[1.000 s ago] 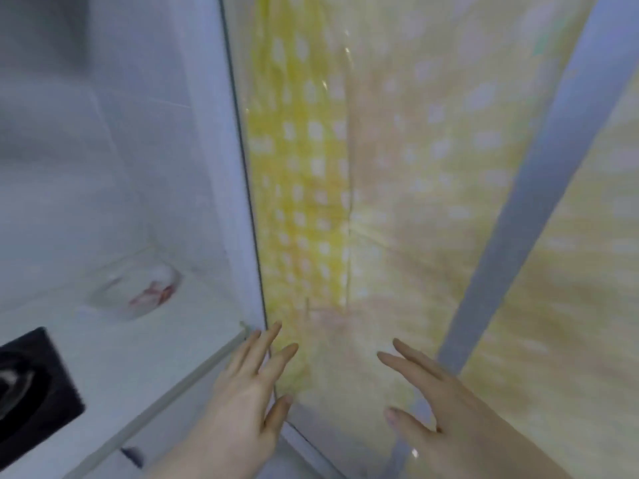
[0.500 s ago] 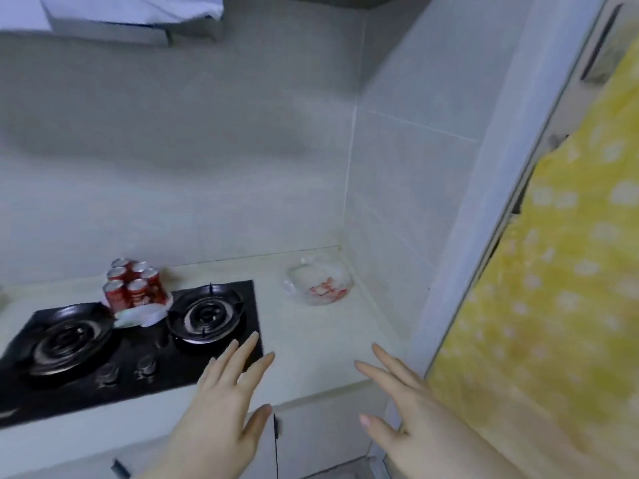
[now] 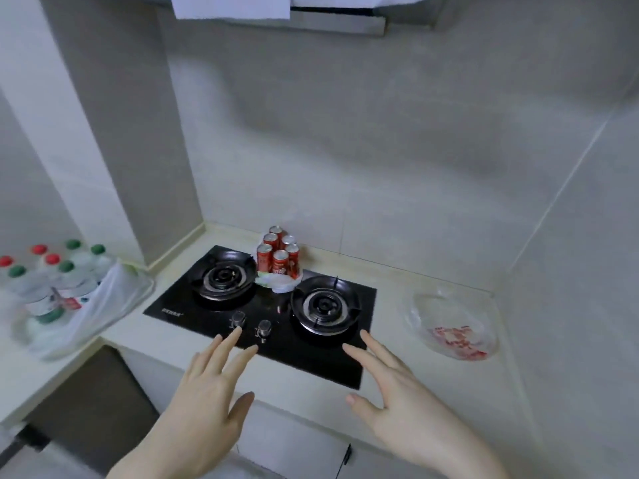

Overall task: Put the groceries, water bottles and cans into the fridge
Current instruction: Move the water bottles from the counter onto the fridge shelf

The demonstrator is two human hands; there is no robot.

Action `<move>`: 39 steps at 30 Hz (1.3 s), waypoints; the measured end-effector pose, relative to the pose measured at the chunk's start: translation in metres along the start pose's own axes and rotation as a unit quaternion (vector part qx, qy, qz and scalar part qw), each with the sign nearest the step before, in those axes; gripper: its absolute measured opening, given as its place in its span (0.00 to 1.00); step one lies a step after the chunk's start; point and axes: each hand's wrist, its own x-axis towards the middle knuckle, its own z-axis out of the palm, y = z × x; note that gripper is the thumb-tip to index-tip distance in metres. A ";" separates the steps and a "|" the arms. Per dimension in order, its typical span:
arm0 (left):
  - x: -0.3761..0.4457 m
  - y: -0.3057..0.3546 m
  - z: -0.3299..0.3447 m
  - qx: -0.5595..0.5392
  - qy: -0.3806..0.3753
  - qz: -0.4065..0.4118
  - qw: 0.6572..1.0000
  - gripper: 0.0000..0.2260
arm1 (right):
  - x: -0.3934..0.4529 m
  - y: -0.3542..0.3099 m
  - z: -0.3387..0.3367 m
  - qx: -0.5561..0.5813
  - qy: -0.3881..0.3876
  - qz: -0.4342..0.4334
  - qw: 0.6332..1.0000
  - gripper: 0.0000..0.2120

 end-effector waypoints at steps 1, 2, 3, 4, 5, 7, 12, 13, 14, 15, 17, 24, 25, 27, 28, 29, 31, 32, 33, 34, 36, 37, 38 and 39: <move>0.000 -0.001 -0.004 0.005 0.009 -0.019 1.000 0.29 | 0.011 0.000 -0.004 -0.002 -0.010 -0.015 1.000 0.31; 0.000 -0.001 -0.007 0.008 0.018 -0.038 0.999 0.29 | 0.023 -0.001 -0.007 -0.005 -0.021 -0.029 0.999 0.31; -0.001 -0.001 -0.011 0.009 0.026 -0.056 0.998 0.28 | 0.034 -0.003 -0.009 -0.006 -0.033 -0.045 0.998 0.31; -0.002 -0.001 -0.015 0.011 0.032 -0.076 0.997 0.28 | 0.046 -0.005 -0.010 -0.006 -0.046 -0.061 0.997 0.31; -0.003 -0.002 -0.018 0.017 0.039 -0.096 0.994 0.29 | 0.058 -0.008 -0.011 -0.008 -0.058 -0.077 0.995 0.31; -0.010 -0.007 -0.024 0.025 0.047 -0.135 0.989 0.29 | 0.082 -0.017 -0.008 -0.016 -0.085 -0.104 0.991 0.31; -0.041 -0.035 -0.039 0.037 0.067 -0.232 0.970 0.29 | 0.128 -0.059 0.009 -0.035 -0.147 -0.179 0.972 0.31; -0.047 -0.041 -0.043 0.040 0.073 -0.252 0.964 0.29 | 0.135 -0.070 0.013 -0.038 -0.158 -0.192 0.968 0.31; -0.053 -0.047 -0.047 0.041 0.079 -0.273 0.958 0.30 | 0.142 -0.081 0.017 -0.038 -0.169 -0.203 0.964 0.31; -0.057 -0.055 -0.051 0.042 0.086 -0.293 0.951 0.30 | 0.149 -0.092 0.021 -0.036 -0.178 -0.215 0.960 0.31; -0.062 -0.071 -0.059 0.047 0.091 -0.331 0.938 0.29 | 0.161 -0.112 0.031 -0.038 -0.191 -0.237 0.952 0.31; -0.049 -0.140 -0.083 0.037 0.098 -0.340 0.934 0.28 | 0.193 -0.169 0.059 -0.059 -0.210 -0.241 0.946 0.31; -0.046 -0.150 -0.087 0.032 0.100 -0.334 0.937 0.28 | 0.197 -0.177 0.063 -0.062 -0.207 -0.240 0.946 0.31; -0.038 -0.174 -0.096 0.020 0.105 -0.316 0.943 0.28 | 0.210 -0.194 0.072 -0.065 -0.195 -0.234 0.950 0.31; -0.033 -0.181 -0.099 0.018 0.106 -0.307 0.946 0.28 | 0.214 -0.198 0.074 -0.063 -0.191 -0.232 0.952 0.31; -0.030 -0.193 -0.103 0.016 0.107 -0.300 0.948 0.27 | 0.220 -0.205 0.078 -0.061 -0.187 -0.230 0.953 0.31; -0.026 -0.216 -0.110 0.008 0.110 -0.289 0.951 0.26 | 0.231 -0.220 0.090 -0.058 -0.176 -0.225 0.957 0.31; -0.025 -0.228 -0.114 0.003 0.112 -0.283 0.953 0.26 | 0.235 -0.227 0.095 -0.058 -0.174 -0.221 0.958 0.31; -0.024 -0.239 -0.117 0.000 0.112 -0.278 0.954 0.26 | 0.239 -0.234 0.101 -0.056 -0.172 -0.218 0.959 0.32; -0.024 -0.249 -0.119 -0.002 0.110 -0.275 0.955 0.26 | 0.244 -0.241 0.107 -0.055 -0.169 -0.215 0.960 0.32; -0.023 -0.270 -0.124 -0.002 0.102 -0.272 0.957 0.26 | 0.253 -0.252 0.118 -0.062 -0.171 -0.208 0.961 0.32; -0.022 -0.279 -0.125 -0.001 0.095 -0.274 0.957 0.27 | 0.258 -0.257 0.122 -0.065 -0.175 -0.202 0.961 0.32; -0.021 -0.288 -0.126 0.001 0.088 -0.277 0.957 0.27 | 0.262 -0.263 0.126 -0.067 -0.179 -0.199 0.961 0.32; -0.020 -0.297 -0.127 0.002 0.084 -0.279 0.957 0.27 | 0.268 -0.269 0.130 -0.070 -0.182 -0.199 0.960 0.33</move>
